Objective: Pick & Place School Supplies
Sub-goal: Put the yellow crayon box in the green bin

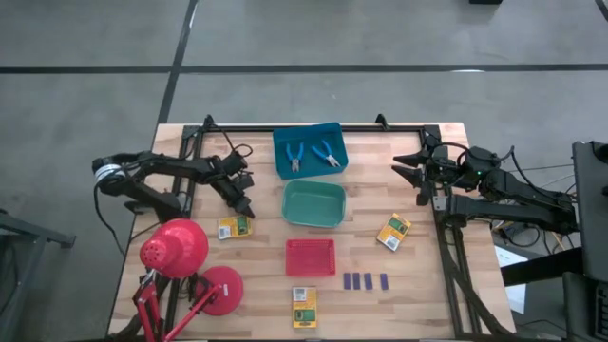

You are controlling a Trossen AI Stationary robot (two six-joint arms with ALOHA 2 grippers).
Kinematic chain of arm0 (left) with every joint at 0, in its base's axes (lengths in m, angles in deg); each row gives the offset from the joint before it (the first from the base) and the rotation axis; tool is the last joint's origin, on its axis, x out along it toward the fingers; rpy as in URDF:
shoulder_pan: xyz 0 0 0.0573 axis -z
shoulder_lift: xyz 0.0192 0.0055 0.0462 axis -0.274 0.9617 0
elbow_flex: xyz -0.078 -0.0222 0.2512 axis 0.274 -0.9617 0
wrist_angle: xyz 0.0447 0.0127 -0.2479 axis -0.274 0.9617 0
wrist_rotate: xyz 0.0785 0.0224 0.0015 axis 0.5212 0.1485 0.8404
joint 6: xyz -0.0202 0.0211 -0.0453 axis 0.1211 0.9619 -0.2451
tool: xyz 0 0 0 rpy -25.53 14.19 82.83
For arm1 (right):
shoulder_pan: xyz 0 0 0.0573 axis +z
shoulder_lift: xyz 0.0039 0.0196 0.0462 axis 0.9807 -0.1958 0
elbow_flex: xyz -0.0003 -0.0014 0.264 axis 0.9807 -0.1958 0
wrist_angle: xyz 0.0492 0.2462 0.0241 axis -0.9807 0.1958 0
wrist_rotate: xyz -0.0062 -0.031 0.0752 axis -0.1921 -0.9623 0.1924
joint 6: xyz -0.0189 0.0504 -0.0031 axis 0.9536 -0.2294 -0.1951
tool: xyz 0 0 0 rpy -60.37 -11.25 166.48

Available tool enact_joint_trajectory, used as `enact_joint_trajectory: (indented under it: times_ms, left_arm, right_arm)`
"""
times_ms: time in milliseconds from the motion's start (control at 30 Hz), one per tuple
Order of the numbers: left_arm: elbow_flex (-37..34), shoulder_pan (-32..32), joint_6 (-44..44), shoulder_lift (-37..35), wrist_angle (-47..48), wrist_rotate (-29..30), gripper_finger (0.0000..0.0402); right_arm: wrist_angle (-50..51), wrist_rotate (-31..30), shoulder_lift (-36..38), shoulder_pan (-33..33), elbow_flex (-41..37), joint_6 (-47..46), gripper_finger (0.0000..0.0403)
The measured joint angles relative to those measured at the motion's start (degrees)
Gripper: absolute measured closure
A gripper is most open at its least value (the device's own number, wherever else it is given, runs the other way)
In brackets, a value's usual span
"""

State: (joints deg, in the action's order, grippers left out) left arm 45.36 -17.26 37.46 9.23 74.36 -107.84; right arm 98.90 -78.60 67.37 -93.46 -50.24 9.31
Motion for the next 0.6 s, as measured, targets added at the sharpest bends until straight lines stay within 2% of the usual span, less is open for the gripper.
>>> enact_joint_trajectory:
  times_ms: [233, 600]
  left_arm:
    - [-0.11, 0.19, 4.72, 0.04, 2.63, -2.56, 0.0234]
    - [-0.35, 0.37, 9.35, 0.11, 1.75, -1.66, 0.0234]
  right_arm:
    - [0.00, 0.01, -0.01, 0.01, -0.01, -0.01, 0.0275]
    - [0.00, 0.01, 0.00, 0.01, 0.00, -0.01, 0.0275]
